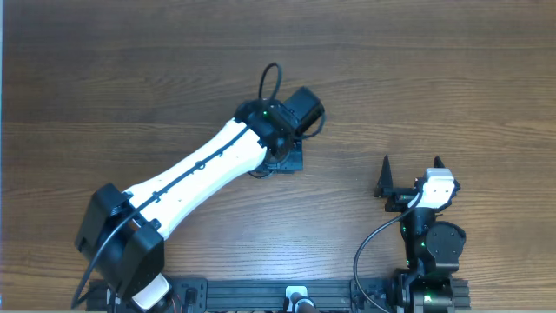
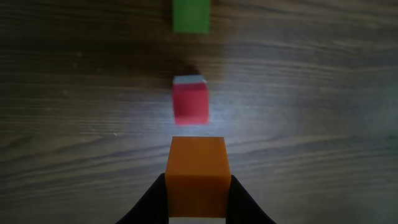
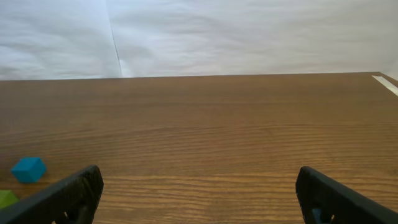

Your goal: Stack Cubes

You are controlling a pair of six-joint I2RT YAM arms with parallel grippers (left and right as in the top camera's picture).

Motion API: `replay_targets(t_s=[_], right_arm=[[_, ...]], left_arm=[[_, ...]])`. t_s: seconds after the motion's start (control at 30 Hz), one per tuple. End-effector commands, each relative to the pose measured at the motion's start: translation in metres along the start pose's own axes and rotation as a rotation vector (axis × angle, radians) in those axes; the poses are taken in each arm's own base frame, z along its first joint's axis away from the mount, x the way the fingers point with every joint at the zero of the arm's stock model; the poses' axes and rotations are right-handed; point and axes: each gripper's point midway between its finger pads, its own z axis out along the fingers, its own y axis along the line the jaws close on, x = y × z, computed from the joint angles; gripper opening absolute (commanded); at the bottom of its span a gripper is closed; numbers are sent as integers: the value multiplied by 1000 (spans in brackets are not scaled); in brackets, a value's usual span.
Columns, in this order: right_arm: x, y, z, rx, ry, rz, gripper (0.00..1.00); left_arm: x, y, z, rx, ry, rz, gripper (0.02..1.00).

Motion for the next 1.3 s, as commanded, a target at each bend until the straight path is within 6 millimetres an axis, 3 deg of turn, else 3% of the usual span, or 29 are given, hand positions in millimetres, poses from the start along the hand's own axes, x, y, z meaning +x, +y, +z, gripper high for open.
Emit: replay_targets(t_s=[0.03, 0.57, 1.3], right_arm=[[1, 3, 0, -15, -2, -1, 991], [1, 3, 0, -15, -2, -1, 991], [1, 3, 0, -15, -2, -1, 993]], left_arm=[[-12, 6, 4, -23, -15, -5, 38], [-15, 4, 31, -50, 18, 10, 38], [-19, 1, 40, -49, 16, 11, 38]])
